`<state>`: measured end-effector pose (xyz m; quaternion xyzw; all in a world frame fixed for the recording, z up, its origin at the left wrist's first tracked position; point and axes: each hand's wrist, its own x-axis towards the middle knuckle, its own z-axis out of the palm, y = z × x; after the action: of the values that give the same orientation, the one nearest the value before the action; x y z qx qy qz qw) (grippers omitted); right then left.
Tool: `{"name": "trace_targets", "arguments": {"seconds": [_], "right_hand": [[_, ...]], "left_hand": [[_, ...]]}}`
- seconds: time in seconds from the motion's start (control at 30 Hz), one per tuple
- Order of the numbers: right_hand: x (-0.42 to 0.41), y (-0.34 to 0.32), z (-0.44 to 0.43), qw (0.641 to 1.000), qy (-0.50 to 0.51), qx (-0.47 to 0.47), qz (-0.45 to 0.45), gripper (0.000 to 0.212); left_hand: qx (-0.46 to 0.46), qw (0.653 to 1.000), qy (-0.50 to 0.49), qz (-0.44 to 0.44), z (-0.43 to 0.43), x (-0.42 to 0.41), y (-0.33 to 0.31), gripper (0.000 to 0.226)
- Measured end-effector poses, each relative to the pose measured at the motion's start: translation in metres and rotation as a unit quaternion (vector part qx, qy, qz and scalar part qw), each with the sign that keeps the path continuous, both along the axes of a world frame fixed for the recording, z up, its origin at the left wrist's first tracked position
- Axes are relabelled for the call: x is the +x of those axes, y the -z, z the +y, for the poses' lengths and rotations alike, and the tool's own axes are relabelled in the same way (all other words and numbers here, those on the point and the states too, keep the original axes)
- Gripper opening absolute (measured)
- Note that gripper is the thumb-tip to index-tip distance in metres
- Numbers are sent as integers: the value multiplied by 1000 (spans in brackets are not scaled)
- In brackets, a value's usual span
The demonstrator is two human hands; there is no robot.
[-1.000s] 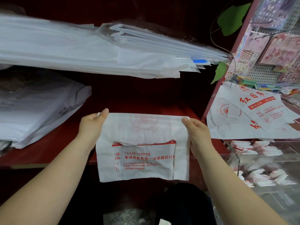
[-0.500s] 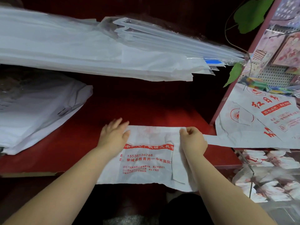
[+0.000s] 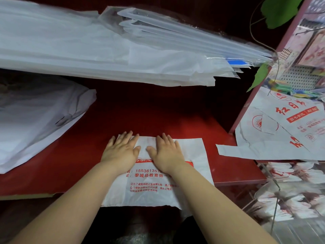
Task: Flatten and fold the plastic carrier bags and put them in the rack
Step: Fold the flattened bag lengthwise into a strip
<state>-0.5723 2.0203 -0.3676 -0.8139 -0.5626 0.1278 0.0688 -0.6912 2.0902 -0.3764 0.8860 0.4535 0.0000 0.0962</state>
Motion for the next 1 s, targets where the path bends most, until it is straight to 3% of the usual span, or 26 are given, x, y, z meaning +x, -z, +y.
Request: {"name": "trace_targets", "arguments": {"seconds": [0.2,0.37,0.43,0.53,0.6,0.67,0.7,0.87,1.0], "right_hand": [[27,-2,-23,997,63,-44,-8,70],[65,-3,-58,994,107,-25,2,62],[71,-4,-63,994,102,-24,10,58],[70,-3,-62,995,98,-36,-2,60],[69,-3,-59,994,106,-37,-15,62],[70,-3,-53,992,117,-38,-24,64],[70,-3,-50,991,122,-41,-29,65],[69,-2,-38,989,138,-43,-22,66],[62,-6,-62,988,85,99,77,53]], "left_hand": [[-3,1000,-6,8,2,-1,1,51],[1,1000,-1,-2,3,0,2,51],[0,999,3,-45,2,-1,0,49],[-45,979,31,-196,-5,-14,-8,48],[-100,965,94,-223,-19,-31,-20,74],[-109,970,165,-143,-34,-49,-23,110],[-104,973,182,-96,-39,-56,-23,111],[18,979,203,-26,-41,-86,3,92],[88,973,209,-37,-39,-87,18,60]]}}
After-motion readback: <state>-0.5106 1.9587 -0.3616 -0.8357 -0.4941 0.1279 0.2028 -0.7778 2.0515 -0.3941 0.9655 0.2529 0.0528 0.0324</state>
